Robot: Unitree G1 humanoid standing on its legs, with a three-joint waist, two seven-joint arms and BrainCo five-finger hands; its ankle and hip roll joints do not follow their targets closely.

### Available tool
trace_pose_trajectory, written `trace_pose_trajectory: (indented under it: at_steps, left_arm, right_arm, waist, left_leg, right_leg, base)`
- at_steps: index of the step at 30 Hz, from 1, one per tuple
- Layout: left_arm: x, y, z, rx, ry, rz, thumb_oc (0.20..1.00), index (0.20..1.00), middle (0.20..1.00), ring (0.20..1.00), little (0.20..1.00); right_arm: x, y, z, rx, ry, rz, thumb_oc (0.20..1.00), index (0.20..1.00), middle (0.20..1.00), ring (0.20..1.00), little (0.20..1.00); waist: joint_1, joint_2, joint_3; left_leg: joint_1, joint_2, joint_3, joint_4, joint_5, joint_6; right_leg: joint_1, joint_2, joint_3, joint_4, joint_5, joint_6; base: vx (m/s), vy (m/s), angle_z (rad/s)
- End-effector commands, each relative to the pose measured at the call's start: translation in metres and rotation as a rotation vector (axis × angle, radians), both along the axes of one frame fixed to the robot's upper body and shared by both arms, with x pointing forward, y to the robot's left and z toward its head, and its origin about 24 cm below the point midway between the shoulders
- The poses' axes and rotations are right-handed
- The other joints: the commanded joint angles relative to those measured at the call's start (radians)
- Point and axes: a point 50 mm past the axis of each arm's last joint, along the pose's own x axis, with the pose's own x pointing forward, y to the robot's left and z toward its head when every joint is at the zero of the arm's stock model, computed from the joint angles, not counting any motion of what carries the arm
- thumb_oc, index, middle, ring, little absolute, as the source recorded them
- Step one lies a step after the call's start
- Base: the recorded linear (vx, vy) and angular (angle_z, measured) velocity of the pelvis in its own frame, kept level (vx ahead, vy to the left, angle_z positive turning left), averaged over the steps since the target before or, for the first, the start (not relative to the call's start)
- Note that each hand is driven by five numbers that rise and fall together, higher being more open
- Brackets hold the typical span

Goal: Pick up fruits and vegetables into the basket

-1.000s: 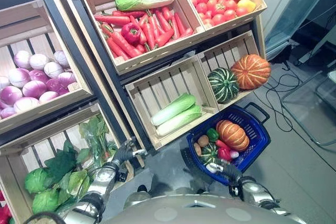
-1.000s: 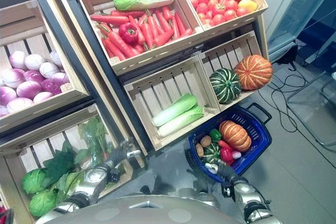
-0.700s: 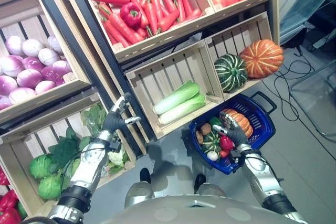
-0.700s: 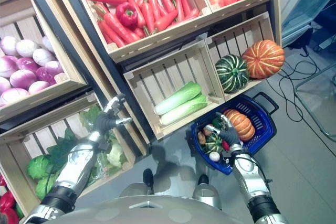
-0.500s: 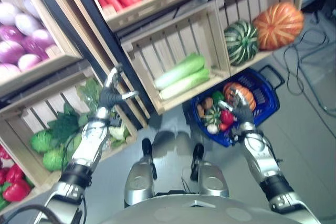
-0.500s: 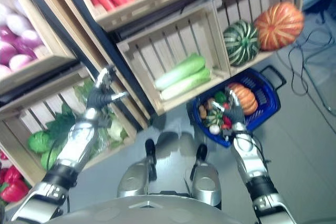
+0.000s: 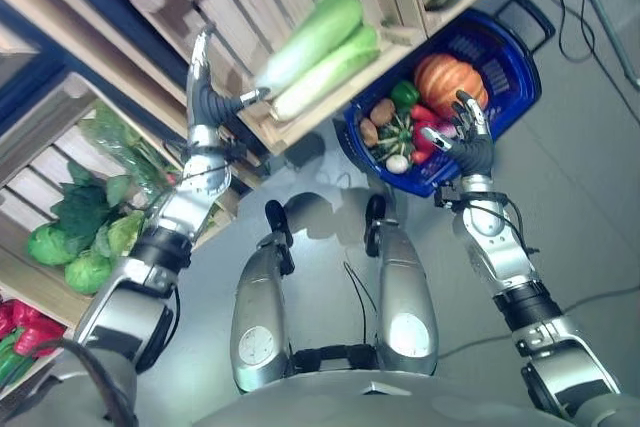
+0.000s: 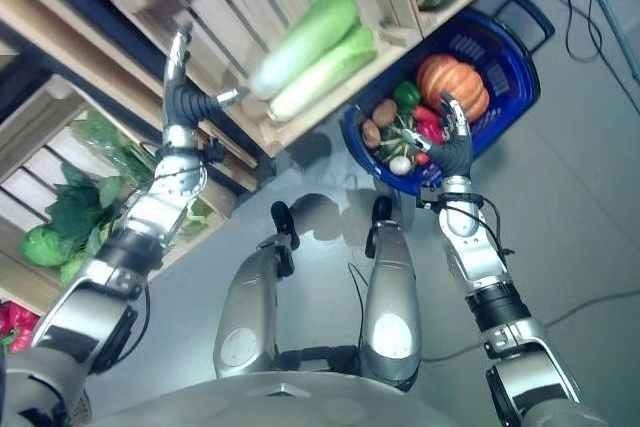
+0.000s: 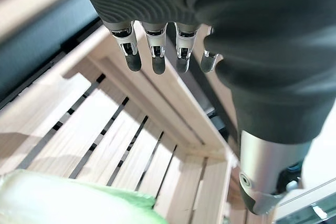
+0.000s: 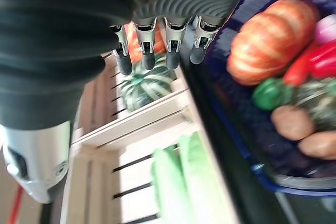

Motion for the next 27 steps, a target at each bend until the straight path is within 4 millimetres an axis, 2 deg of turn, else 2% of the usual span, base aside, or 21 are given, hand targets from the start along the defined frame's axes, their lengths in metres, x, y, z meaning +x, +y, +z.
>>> trace_pose_trajectory:
  at_steps: [1, 10, 11, 13, 18, 22, 27]
  left_arm:
    - [0.008, 0.001, 0.027, 0.000, -0.105, 0.098, 1.000, 1.000, 1.000, 1.000, 1.000]
    - [0.029, 0.012, 0.047, -0.058, -0.103, 0.313, 1.000, 1.000, 1.000, 1.000, 1.000]
    - [0.031, 0.015, 0.049, -0.058, -0.092, 0.334, 1.000, 1.000, 1.000, 1.000, 1.000]
    - [0.034, 0.022, 0.052, -0.060, -0.070, 0.368, 1.000, 1.000, 1.000, 1.000, 1.000]
    - [0.039, 0.046, 0.057, -0.087, 0.018, 0.455, 1.000, 1.000, 1.000, 1.000, 1.000]
    - [0.041, 0.076, 0.057, -0.148, 0.120, 0.562, 1.000, 1.000, 1.000, 1.000, 1.000]
    - [0.038, 0.102, 0.063, -0.109, 0.195, 0.665, 1.000, 1.000, 1.000, 1.000, 1.000]
  right_arm:
    - [-0.001, 0.009, 0.029, -0.061, -0.109, 0.053, 1.000, 1.000, 1.000, 1.000, 1.000]
    - [0.000, 0.004, 0.038, -0.158, -0.094, 0.081, 1.000, 1.000, 1.000, 1.000, 1.000]
    - [-0.001, 0.004, 0.037, -0.167, -0.085, 0.084, 1.000, 1.000, 1.000, 1.000, 1.000]
    - [-0.003, 0.002, 0.037, -0.182, -0.074, 0.093, 1.000, 1.000, 1.000, 1.000, 1.000]
    - [-0.008, -0.006, 0.036, -0.225, -0.048, 0.111, 1.000, 1.000, 1.000, 1.000, 1.000]
    - [-0.010, -0.011, 0.030, -0.227, -0.010, 0.112, 1.000, 1.000, 1.000, 1.000, 1.000]
    - [-0.011, -0.017, 0.027, -0.199, 0.021, 0.105, 1.000, 1.000, 1.000, 1.000, 1.000]
  waist:
    - [-0.034, 0.009, -0.025]
    - [-0.116, 0.042, -0.025]
    - [-0.127, 0.044, -0.025]
    - [-0.144, 0.049, -0.025]
    - [-0.181, 0.052, -0.025]
    - [-0.207, 0.043, -0.025]
    - [-0.225, 0.030, -0.025]
  left_leg:
    - [-0.045, 0.004, 0.023, 0.091, -0.094, 0.004]
    - [-0.150, 0.014, 0.076, 0.118, -0.092, -0.010]
    - [-0.140, 0.011, 0.070, 0.127, -0.120, -0.022]
    - [-0.147, 0.011, 0.079, 0.126, -0.119, -0.026]
    - [-0.176, 0.013, 0.099, 0.132, -0.120, -0.033]
    - [-0.220, 0.019, 0.111, 0.160, -0.130, -0.037]
    - [-0.265, 0.032, 0.118, 0.203, -0.146, -0.035]
  right_leg:
    - [-0.051, 0.059, -0.001, 0.018, -0.008, 0.002]
    - [-0.201, 0.077, 0.053, 0.059, -0.020, -0.010]
    - [-0.198, 0.077, 0.064, 0.074, -0.052, -0.003]
    - [-0.216, 0.079, 0.075, 0.078, -0.053, -0.005]
    - [-0.264, 0.084, 0.101, 0.081, -0.051, -0.009]
    - [-0.310, 0.093, 0.124, 0.087, -0.045, -0.010]
    - [-0.351, 0.100, 0.143, 0.093, -0.037, -0.010]
  base:
    - [-0.01, 0.045, -0.33]
    - [0.03, 0.086, -0.18]
    - [0.12, 0.137, -0.13]
    - [0.09, 0.125, -0.09]
    - [0.04, 0.092, -0.14]
    - [0.03, 0.045, -0.10]
    - [0.00, 0.002, -0.04]
